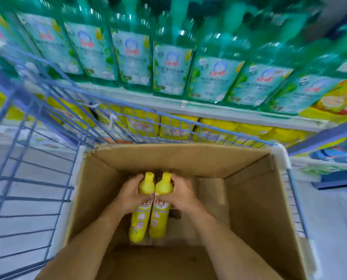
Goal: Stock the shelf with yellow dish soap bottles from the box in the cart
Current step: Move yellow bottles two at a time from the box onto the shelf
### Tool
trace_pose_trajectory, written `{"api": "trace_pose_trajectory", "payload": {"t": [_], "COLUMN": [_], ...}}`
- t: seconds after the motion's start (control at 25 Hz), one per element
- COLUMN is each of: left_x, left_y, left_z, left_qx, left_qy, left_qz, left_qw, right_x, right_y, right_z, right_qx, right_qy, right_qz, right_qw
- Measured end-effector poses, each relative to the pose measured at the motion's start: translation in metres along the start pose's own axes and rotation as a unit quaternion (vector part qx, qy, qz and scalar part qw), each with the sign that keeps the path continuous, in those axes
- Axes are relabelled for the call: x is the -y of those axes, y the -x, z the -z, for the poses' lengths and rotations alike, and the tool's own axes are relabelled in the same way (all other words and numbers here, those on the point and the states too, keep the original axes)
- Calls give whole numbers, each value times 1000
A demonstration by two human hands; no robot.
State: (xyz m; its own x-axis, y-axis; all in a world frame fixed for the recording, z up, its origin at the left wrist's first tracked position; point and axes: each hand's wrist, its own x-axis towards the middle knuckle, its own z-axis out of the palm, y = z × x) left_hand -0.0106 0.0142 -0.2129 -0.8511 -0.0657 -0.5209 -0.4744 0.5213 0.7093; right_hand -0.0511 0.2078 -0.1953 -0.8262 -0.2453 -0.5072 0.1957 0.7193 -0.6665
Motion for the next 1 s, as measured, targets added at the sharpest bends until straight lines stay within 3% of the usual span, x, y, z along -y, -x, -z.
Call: {"api": "trace_pose_trajectory", "payload": {"t": [0.12,0.44,0.68,0.84,1.0], "left_x": [-70,-364,-508,-599,-689], "left_y": [31,159,212,219,204], "left_z": [40,151,162,148,137], "left_qx": [-2,-44,-127,-169,-265], "left_qy": [24,-11,-9,9,3], "left_qz": [-58,-291,-402,-448,-464], "left_qw": [998,956,907,878,845], "right_x": [54,191,238,251,260], "right_y": [54,179,245,266,266], "right_z": [82,305,439,529,614], "right_qx": [-40,-167,-247,-278,-302], "right_qy": [-10,-46,-53,-51,-59], "right_qz": [71,223,318,362,393], "right_qw": [997,959,914,888,867]}}
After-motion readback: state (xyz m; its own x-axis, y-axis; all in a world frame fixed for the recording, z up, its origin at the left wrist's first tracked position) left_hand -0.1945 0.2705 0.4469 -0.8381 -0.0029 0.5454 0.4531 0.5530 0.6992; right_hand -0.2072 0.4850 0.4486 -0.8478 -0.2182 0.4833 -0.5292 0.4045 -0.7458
